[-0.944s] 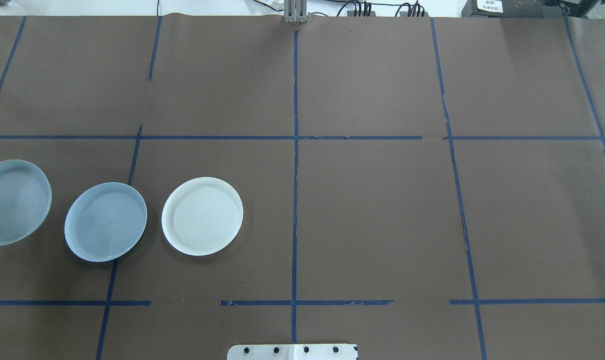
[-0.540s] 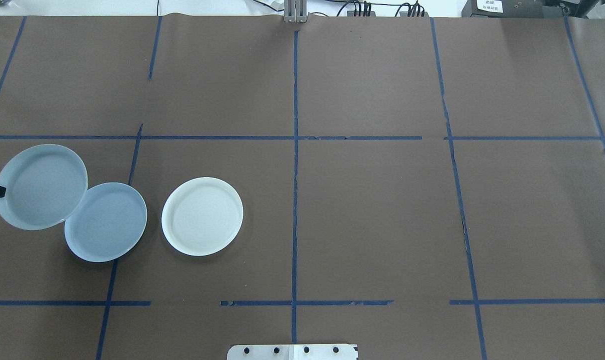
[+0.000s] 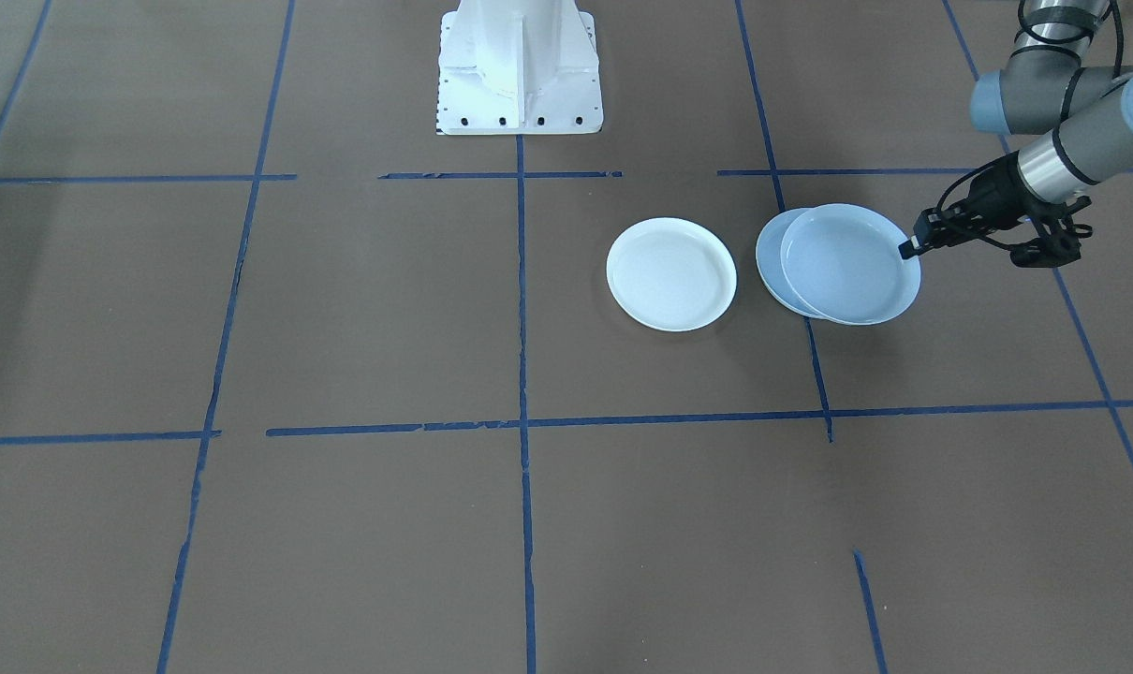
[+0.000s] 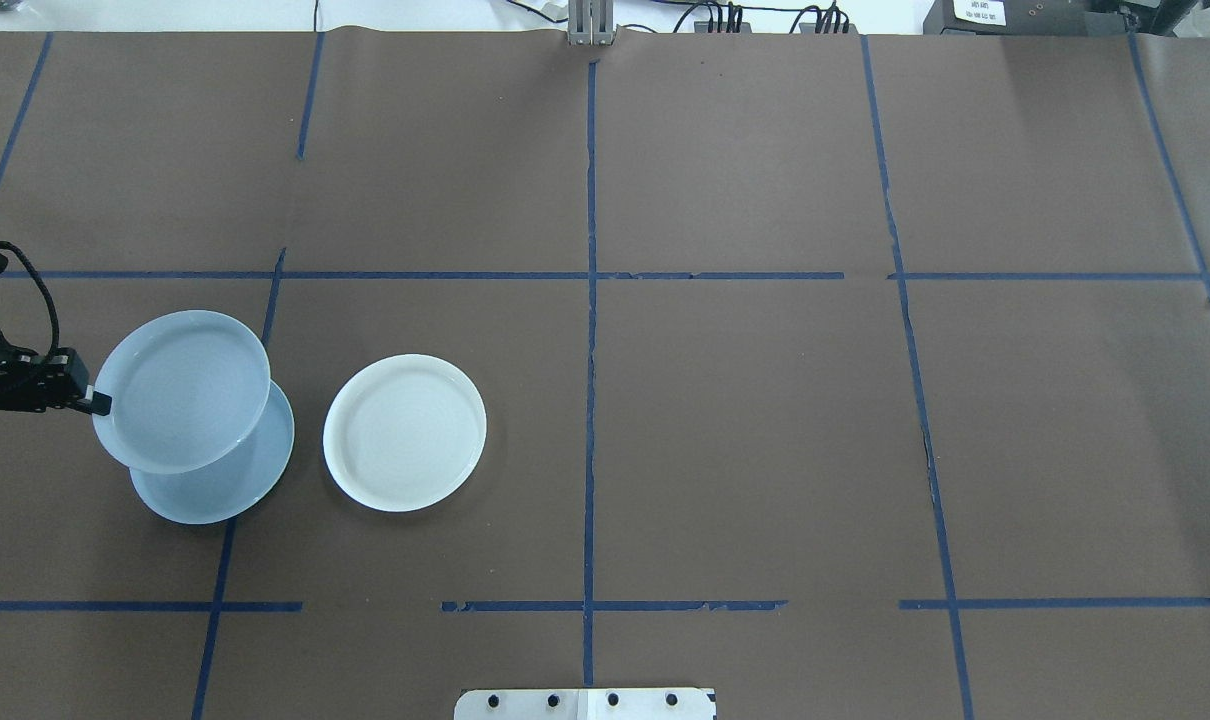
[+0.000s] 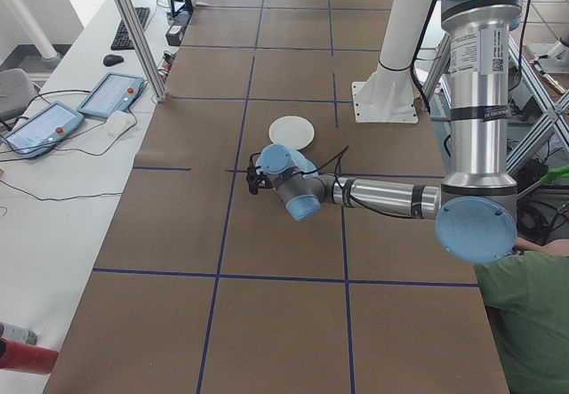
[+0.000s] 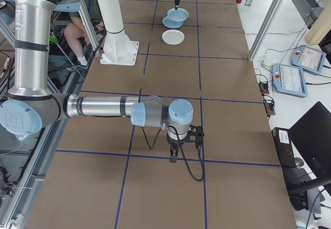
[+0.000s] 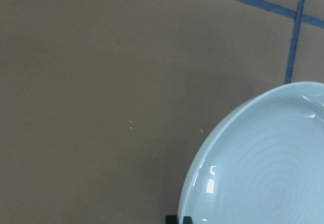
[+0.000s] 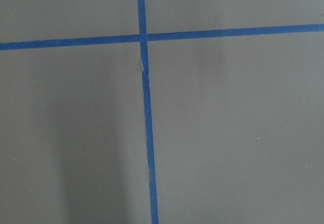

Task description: Stack plate in center

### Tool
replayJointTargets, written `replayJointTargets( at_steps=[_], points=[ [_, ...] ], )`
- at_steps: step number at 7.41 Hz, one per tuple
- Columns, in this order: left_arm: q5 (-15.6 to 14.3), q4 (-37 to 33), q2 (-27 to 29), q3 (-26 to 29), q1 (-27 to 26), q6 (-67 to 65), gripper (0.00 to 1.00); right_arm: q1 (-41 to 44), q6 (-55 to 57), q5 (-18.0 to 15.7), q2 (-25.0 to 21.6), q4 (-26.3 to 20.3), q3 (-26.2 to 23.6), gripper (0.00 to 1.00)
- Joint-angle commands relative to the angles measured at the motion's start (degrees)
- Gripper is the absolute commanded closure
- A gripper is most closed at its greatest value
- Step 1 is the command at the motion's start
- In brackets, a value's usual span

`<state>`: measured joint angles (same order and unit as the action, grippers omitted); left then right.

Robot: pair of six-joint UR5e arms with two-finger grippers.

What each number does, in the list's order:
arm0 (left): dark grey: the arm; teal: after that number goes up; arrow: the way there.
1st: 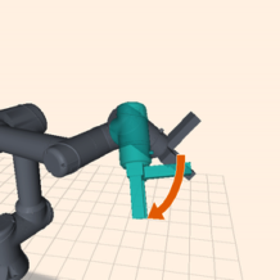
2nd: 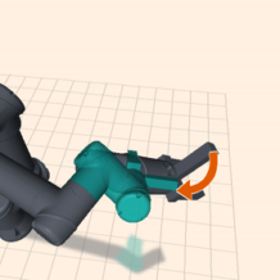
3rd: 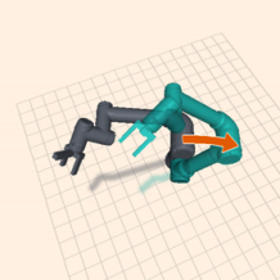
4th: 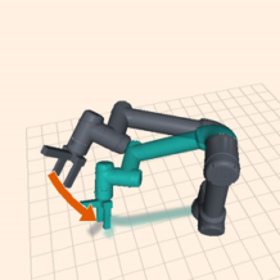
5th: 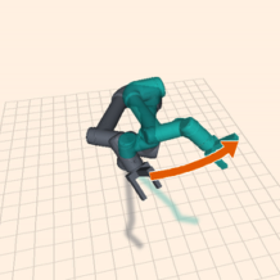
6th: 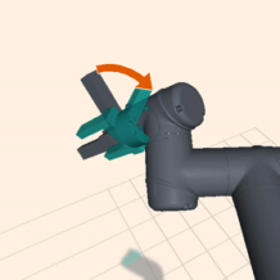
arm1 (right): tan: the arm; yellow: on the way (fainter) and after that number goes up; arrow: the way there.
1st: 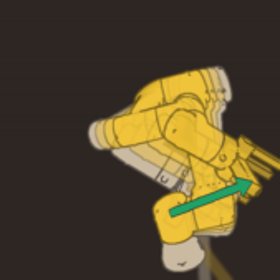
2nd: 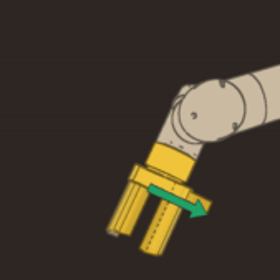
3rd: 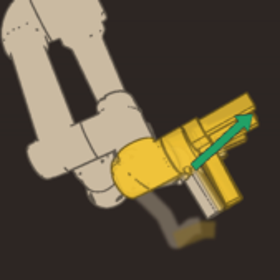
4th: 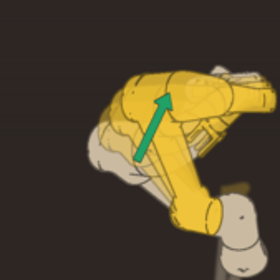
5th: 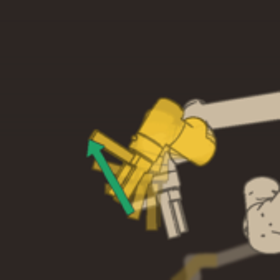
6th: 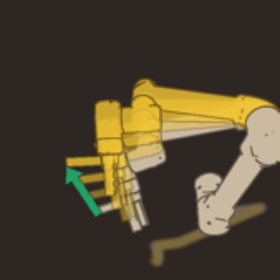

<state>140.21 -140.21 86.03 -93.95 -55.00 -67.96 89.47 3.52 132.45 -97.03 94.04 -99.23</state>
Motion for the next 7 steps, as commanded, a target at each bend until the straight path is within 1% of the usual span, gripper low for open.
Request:
replayJointTargets(
  at_steps=[1, 2, 3, 4, 5, 7],
  points=[
    [-2.0, -0.6, 0.7, 0.5, 2.4, -2.0, 1.00, 0.0, 0.0, 0.0, 0.0, 0.0, 0.0, 0.00],
    [-2.0, -0.6, 0.5, 0.5, 2.4, -1.8, 0.98, 0.0, 0.0, 0.0, 0.0, 0.0, 0.0, 0.00],
    [-2.0, -0.7, 0.1, 0.5, 2.4, -1.6, 0.94, 0.1, 0.0, 0.0, 0.0, 0.0, 0.0, 0.00],
    [-2.0, -2.4, -1.0, 0.5, 2.5, -1.6, 0.94, 0.0, 0.0, 0.0, 0.0, 0.0, 0.0, 0.00],
    [-2.0, -6.2, -2.9, 1.0, 2.7, -1.6, 0.94, 0.0, 0.0, 0.0, 0.0, 0.0, 0.0, 0.00],
    [-2.0, -7.2, -3.2, 1.9, 3.6, -2.0, 0.94, 0.0, 0.0, 0.0, 0.0, 0.0, 0.0, 0.00]
  ],
)
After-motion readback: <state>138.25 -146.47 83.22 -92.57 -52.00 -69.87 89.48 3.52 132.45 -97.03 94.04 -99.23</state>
